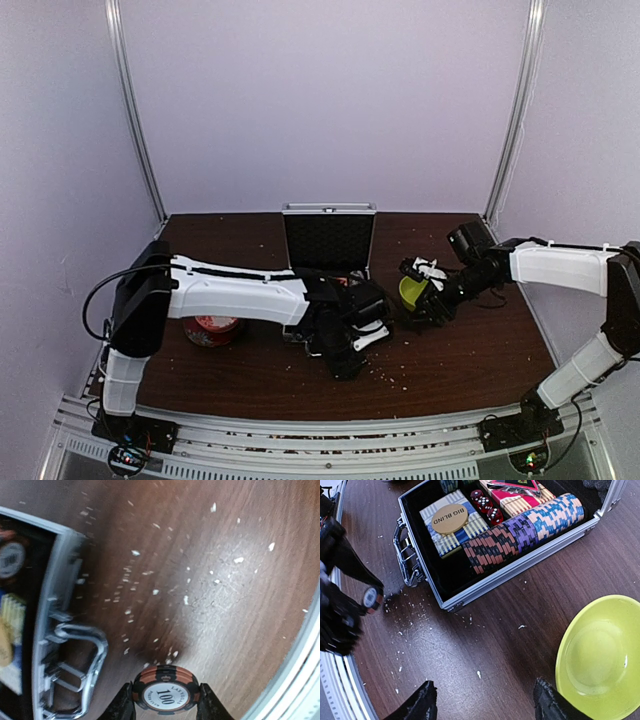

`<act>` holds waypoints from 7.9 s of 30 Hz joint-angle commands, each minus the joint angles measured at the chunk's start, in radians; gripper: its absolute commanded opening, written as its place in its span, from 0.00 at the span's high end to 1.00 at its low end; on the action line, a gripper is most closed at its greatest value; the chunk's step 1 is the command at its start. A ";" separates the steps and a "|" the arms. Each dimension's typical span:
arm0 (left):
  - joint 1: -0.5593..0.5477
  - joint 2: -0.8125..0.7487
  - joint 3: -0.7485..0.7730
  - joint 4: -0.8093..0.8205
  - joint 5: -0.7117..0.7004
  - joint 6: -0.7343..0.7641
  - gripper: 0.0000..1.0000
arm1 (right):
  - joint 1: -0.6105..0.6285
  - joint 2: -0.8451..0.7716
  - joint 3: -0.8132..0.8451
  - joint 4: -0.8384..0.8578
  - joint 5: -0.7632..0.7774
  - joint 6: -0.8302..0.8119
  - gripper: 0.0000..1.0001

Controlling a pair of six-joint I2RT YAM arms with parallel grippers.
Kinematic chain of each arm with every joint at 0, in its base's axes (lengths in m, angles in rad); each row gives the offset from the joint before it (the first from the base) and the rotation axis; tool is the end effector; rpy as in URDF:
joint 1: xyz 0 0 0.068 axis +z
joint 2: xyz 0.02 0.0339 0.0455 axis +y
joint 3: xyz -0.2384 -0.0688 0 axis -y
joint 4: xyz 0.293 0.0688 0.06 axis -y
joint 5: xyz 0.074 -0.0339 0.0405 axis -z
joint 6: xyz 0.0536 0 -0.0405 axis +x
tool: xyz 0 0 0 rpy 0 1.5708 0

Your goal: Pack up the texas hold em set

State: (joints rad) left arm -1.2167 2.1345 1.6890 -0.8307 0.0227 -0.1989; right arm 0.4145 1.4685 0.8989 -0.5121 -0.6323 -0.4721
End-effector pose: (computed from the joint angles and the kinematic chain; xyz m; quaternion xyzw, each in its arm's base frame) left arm 0.1635 -0.4457 0.1208 0.4834 0.8630 -0.1039 0.1042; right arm 0.2891 0.1618 0.1397 -0.4635 0.8007 0.2949 0.2387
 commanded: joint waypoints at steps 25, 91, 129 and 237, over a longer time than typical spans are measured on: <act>-0.017 0.088 0.126 0.048 -0.066 0.057 0.53 | 0.004 -0.049 0.075 -0.044 0.001 0.005 0.30; 0.541 -0.660 -0.480 0.699 -0.354 0.144 0.17 | 0.639 0.394 0.342 -0.256 0.436 -0.315 0.45; 0.541 -0.650 -0.476 0.687 -0.275 0.167 0.17 | 0.642 0.475 0.414 -0.315 0.416 -0.253 0.71; 0.542 -0.618 -0.465 0.669 -0.244 0.169 0.16 | 0.455 0.401 0.381 0.040 0.684 -0.125 0.47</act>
State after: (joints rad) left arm -0.6750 1.5055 1.1934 -0.1852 -0.2382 -0.0345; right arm 0.8791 1.8645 1.2457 -0.4599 0.0589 -0.6178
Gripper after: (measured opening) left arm 0.836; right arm 0.528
